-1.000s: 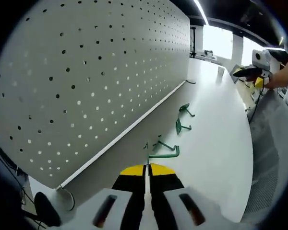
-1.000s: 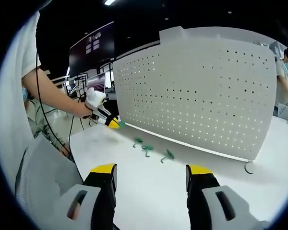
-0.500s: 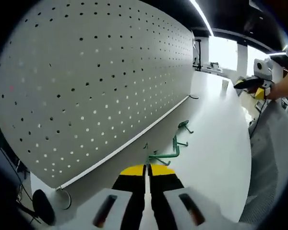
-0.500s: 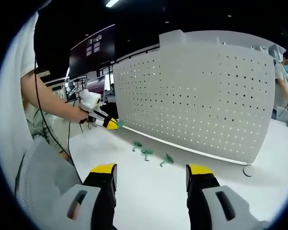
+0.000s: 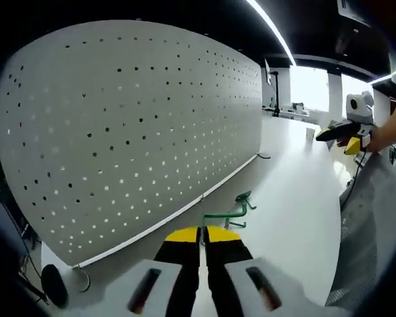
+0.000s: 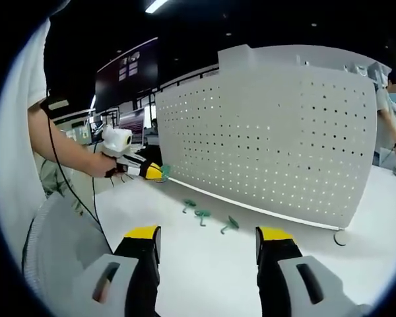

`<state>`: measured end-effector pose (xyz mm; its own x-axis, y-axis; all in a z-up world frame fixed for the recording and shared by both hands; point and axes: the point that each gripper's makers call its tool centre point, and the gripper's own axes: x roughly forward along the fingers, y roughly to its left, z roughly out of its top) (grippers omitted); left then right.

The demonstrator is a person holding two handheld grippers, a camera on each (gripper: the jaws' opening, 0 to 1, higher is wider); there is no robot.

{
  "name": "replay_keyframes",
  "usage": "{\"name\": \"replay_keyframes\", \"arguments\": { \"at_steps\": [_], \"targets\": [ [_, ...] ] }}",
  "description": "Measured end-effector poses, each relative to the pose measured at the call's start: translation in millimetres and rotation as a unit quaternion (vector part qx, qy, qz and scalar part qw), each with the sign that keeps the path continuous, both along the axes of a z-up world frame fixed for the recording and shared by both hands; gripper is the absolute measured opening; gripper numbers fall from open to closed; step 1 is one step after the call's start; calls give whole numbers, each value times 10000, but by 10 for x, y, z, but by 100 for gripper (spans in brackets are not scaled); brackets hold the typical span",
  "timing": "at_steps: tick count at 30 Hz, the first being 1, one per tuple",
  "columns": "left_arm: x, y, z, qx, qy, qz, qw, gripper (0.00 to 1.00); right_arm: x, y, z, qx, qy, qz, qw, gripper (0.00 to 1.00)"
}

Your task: Insert the hook assembly into the mounting plate slot until the hook locks in place.

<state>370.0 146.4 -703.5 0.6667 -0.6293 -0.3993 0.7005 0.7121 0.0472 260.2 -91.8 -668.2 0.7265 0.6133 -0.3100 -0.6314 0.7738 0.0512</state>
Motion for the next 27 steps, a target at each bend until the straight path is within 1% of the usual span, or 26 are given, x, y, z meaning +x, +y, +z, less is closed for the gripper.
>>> {"name": "replay_keyframes", "arguments": {
  "at_steps": [2, 7, 9, 13, 15, 17, 19, 23, 24, 27],
  "targets": [
    [-1, -14, 63, -166, -45, 51, 9998, 1, 3, 7, 24, 71, -12, -9, 10000, 56],
    [-49, -83, 165, -281, -164, 47, 9995, 1, 6, 23, 65, 135, -41, -29, 9999, 56],
    [-43, -105, 270, -484, -264, 144, 9984, 1, 4, 37, 77, 155, -59, -16, 9999, 56],
    [-71, -153, 357, -574, -369, 147, 9976, 1, -5, 58, 114, 197, -92, -14, 9998, 56],
    [-88, -174, 461, -762, -442, 228, 9959, 1, -7, 59, 120, 173, -108, -2, 9998, 56],
    [-114, -191, 557, -799, -627, 267, 9945, 1, -11, 62, 141, 147, -141, 12, 9998, 56],
    [-154, -229, 625, -926, -670, 304, 9930, 2, -10, 61, 168, 178, -161, -6, 9997, 55],
    [-215, -288, 727, -1057, -811, 324, 9906, 2, -12, 62, 178, 189, -188, -14, 9996, 55],
    [-243, -317, 770, -1199, -811, 322, 9889, 2, -13, 60, 180, 196, -198, -23, 9996, 55],
    [-304, -343, 819, -1217, -896, 310, 9880, 2, -24, 65, 187, 200, -214, -35, 9996, 55]
  ]
}}
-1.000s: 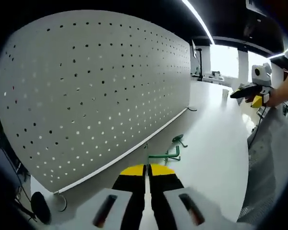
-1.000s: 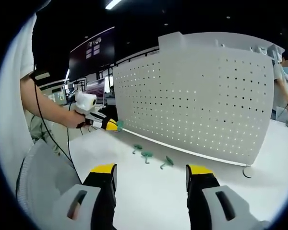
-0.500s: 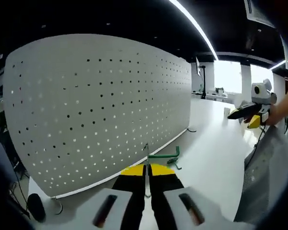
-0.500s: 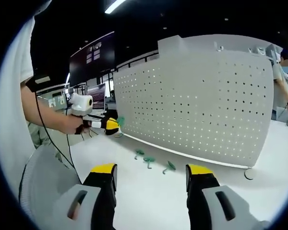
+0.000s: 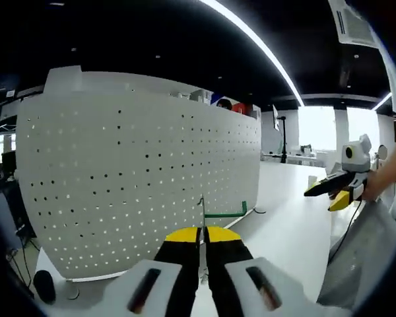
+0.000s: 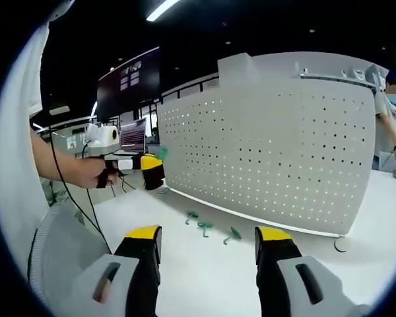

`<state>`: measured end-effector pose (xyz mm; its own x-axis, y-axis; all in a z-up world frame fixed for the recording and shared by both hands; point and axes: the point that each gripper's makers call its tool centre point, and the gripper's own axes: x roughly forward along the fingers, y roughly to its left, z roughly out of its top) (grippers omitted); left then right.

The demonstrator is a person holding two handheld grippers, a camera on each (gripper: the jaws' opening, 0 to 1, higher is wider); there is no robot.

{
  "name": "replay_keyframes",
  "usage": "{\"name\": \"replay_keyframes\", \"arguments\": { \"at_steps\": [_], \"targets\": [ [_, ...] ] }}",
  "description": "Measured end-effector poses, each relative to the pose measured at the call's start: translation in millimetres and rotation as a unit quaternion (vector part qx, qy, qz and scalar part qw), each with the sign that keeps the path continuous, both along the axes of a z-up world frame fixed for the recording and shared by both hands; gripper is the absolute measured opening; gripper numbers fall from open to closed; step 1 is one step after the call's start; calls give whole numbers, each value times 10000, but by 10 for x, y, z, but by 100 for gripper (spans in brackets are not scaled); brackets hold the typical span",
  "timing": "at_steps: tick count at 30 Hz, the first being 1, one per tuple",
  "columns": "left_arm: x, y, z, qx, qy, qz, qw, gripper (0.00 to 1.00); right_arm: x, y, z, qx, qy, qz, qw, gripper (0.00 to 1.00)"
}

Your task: Insert the hook assembly into the mounting plate slot until the hook locks in place.

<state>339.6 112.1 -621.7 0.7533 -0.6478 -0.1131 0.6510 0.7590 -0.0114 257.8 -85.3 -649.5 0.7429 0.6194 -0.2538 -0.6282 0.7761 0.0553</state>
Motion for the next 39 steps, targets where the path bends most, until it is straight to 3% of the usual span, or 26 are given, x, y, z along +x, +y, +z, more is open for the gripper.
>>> {"name": "replay_keyframes", "arguments": {
  "at_steps": [7, 22, 31, 34, 35, 39],
  "targets": [
    [-150, -50, 189, -244, -243, 42, 9994, 2, -10, 16, 8, 29, -37, 3, 10000, 55],
    [-163, -144, 172, -307, -202, 90, 9993, 2, -5, 37, 71, 61, -126, 9, 9999, 55],
    [-163, -156, 173, -339, -178, 98, 9992, 2, -3, 36, 364, 466, -657, -27, 9967, 55],
    [-159, -158, 177, -352, -179, 96, 9992, 2, -15, 63, 436, 648, -712, 25, 9954, 55],
    [-157, -160, 175, -352, -179, 97, 9992, 2, -21, 80, 506, 852, -838, 63, 9928, 55],
    [-154, -176, 169, -337, -174, 76, 9993, 2, -17, 94, 457, 768, -724, 85, 9944, 56]
  ]
}}
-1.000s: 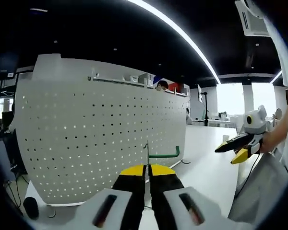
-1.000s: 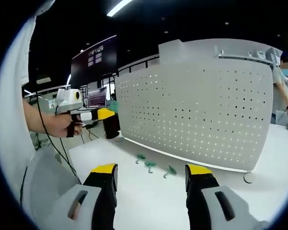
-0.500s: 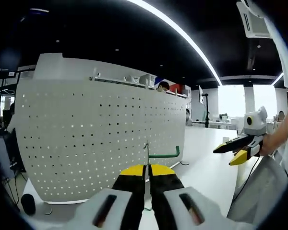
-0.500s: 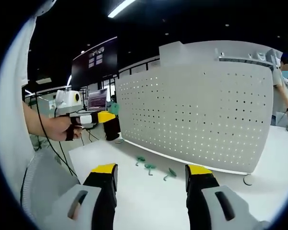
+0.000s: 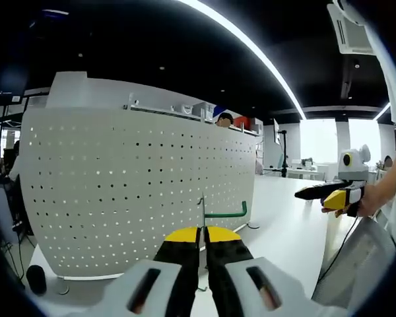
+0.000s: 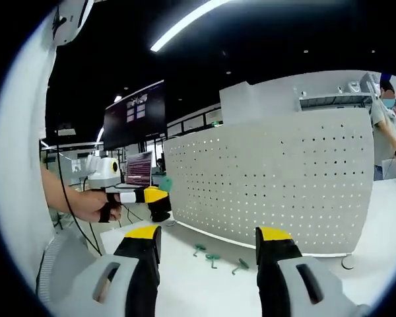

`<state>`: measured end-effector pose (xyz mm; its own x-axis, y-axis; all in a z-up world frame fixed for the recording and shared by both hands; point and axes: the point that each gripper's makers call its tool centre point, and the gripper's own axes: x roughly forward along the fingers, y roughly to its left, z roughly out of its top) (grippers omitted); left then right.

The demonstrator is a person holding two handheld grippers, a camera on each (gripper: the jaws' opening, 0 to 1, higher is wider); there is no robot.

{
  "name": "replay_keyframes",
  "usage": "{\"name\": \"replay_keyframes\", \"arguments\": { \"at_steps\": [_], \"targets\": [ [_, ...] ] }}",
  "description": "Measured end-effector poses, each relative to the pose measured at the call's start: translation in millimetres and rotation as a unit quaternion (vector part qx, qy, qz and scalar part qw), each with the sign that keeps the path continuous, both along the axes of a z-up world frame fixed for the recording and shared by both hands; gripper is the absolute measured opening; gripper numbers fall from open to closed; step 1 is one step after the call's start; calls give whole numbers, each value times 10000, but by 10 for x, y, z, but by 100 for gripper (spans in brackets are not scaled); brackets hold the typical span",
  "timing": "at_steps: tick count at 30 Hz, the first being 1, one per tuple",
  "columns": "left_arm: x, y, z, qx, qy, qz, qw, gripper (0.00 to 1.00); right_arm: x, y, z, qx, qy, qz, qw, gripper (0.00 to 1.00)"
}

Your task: Insert the hook assembly into the mounting plate slot until the hook locks in place.

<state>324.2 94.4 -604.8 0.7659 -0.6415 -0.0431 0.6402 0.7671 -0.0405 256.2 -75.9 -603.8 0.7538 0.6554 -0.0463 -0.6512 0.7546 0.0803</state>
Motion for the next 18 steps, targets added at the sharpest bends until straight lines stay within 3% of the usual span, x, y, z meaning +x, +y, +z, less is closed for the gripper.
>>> {"name": "replay_keyframes", "arguments": {
  "at_steps": [18],
  "targets": [
    [-1, -98, 47, -45, -16, -44, 10000, 2, 42, 211, 81, 171, -25, 288, 9994, 47]
  ]
}}
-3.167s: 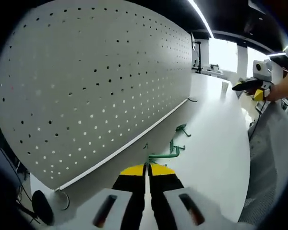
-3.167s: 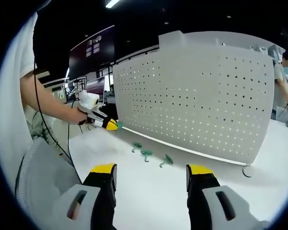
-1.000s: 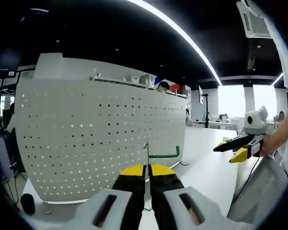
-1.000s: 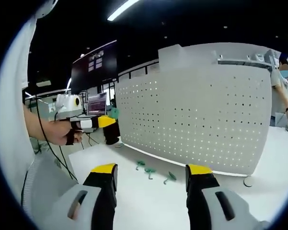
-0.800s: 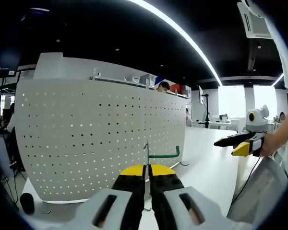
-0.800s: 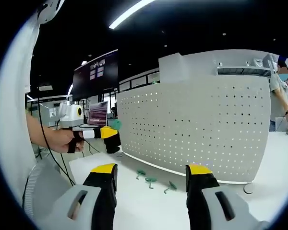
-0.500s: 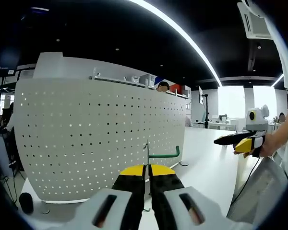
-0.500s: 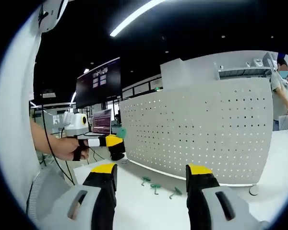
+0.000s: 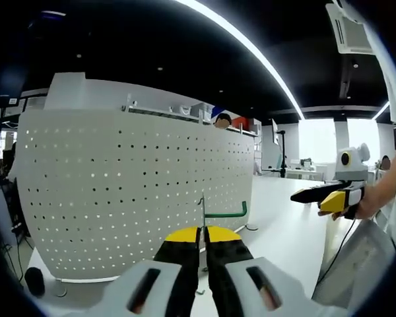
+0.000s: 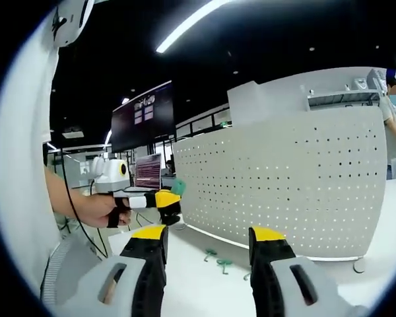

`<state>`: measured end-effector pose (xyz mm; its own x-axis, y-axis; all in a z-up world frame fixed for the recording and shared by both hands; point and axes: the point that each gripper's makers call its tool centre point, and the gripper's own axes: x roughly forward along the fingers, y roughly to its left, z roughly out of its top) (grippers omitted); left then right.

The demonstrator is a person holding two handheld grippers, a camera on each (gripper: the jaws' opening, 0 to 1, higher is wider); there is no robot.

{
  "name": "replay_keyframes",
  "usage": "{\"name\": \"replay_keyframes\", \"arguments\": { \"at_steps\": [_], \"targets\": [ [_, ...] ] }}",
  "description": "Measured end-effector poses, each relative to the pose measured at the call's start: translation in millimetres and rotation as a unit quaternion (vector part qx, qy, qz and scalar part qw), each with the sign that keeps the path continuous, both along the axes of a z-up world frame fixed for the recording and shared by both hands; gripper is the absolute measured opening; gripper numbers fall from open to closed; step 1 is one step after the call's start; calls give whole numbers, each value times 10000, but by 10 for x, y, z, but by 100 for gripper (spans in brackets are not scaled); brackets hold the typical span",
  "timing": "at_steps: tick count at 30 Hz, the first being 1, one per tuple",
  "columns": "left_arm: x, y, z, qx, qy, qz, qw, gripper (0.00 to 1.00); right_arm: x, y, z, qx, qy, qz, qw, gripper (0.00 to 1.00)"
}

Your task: Insert the hook assembly into the mounting plate slot until the hook locks in place.

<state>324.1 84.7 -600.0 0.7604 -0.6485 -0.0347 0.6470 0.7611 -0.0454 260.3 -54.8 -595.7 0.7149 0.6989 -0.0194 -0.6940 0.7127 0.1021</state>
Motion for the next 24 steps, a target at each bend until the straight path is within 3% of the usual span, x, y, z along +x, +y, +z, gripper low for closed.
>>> {"name": "replay_keyframes", "arguments": {
  "at_steps": [24],
  "targets": [
    [-156, -404, 34, -51, 24, -384, 9992, 2, 89, 371, 137, 167, -111, 348, 9992, 37]
  ]
}}
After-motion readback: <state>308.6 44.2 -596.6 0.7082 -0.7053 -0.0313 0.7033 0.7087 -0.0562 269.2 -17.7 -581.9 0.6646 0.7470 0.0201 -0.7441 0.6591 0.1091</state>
